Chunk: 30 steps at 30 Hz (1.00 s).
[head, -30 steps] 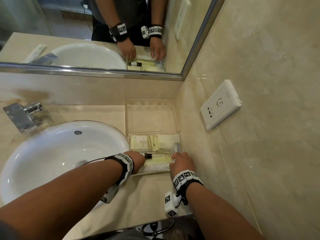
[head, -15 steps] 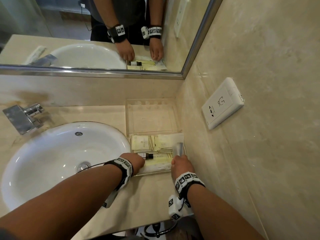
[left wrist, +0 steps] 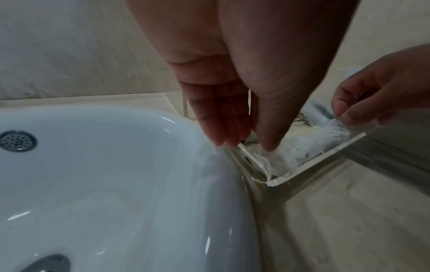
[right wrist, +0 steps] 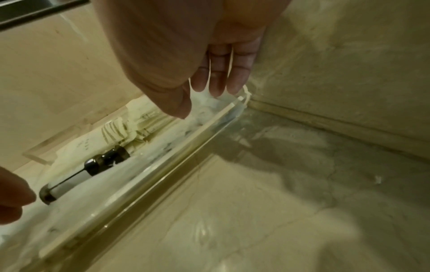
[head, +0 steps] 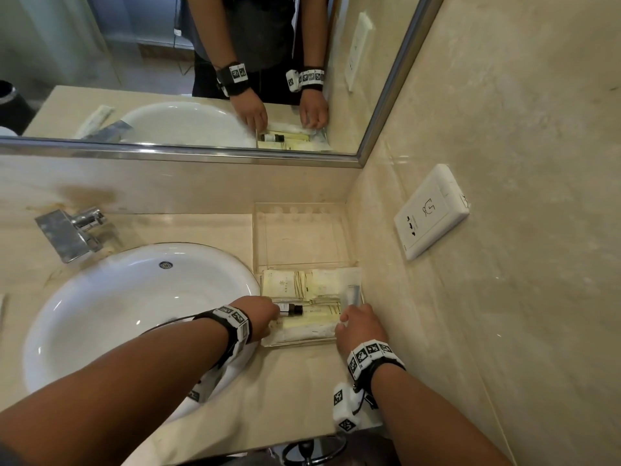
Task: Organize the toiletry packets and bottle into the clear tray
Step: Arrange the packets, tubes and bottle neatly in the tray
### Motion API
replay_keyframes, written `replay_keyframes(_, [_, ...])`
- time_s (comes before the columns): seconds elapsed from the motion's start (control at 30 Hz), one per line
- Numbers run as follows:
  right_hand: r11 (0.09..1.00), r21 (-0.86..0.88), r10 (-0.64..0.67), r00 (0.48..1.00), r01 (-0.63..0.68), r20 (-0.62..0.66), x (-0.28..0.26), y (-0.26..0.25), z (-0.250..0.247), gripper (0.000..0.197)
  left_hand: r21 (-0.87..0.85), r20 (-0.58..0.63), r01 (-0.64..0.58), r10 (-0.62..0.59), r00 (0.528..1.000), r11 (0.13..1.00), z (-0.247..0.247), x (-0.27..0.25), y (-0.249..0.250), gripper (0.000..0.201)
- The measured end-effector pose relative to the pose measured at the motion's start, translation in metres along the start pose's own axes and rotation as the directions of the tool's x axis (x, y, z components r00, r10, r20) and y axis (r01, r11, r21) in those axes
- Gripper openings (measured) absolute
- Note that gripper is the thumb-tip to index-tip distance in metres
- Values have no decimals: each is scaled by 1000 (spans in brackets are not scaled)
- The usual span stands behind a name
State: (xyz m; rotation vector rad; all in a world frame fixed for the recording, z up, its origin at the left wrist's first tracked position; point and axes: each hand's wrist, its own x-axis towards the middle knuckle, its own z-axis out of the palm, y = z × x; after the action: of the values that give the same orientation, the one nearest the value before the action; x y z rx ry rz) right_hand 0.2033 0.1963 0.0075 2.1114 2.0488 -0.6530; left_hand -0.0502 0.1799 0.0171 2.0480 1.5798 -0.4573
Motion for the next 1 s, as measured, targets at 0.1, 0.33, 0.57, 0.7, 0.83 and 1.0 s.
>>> replay_keyframes(0.1, [999, 22, -32, 999, 31, 3, 0, -12, -8, 18, -10, -30, 15, -15, 999, 1000, -7, -8, -2, 37])
replay_keyframes(0.33, [972, 45, -232, 971, 229, 62, 2, -77, -15, 21, -200, -119, 142, -168, 979, 969, -14, -39, -27, 33])
replay_keyframes(0.57, [914, 53, -406, 903, 403, 137, -13, -176, 7, 25, -409, -136, 319, -403, 905, 855, -6, -97, -96, 28])
replay_keyframes(0.7, [840, 10, -534, 822, 543, 195, -33, -245, 25, 27, -482, -133, 403, -520, 844, 778, 10, -144, -146, 26])
replay_keyframes(0.83, [780, -14, -607, 762, 626, 228, -49, -296, 40, 25, -542, -121, 457, -604, 788, 705, 28, -183, -183, 26])
replay_keyframes(1.0, [710, -55, -659, 690, 702, 298, -73, -362, 64, 26, -617, -82, 523, -710, 700, 587, 59, -247, -234, 27])
